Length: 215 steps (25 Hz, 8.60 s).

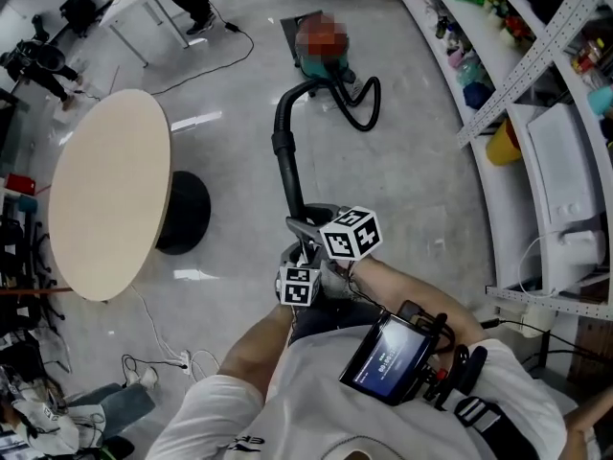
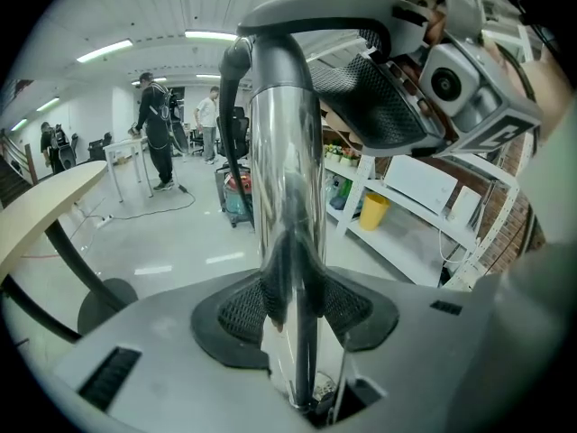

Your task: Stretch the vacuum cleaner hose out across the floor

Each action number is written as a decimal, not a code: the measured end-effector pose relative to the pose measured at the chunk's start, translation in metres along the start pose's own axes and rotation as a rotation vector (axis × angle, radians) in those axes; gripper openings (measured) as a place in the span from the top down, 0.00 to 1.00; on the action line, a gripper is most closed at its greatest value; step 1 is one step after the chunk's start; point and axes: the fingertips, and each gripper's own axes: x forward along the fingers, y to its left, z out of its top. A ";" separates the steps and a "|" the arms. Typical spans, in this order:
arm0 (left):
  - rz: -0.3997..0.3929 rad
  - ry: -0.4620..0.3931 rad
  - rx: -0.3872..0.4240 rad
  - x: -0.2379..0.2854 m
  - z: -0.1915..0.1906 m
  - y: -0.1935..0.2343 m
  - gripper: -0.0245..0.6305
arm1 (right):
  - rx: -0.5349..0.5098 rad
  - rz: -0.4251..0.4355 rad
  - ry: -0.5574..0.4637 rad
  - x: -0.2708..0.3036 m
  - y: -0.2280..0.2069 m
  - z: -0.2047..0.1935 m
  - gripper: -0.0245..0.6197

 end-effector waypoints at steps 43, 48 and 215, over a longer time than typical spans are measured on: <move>0.055 -0.032 -0.058 -0.236 -0.233 -0.063 0.72 | 0.010 0.070 0.053 -0.021 0.251 -0.221 0.71; 0.101 -0.063 -0.071 -0.263 -0.249 -0.087 0.72 | -0.011 0.110 0.055 -0.043 0.282 -0.242 0.71; 0.058 -0.128 -0.248 -0.532 -0.611 -0.188 0.86 | -0.086 -0.252 0.207 -0.123 0.473 -0.711 0.67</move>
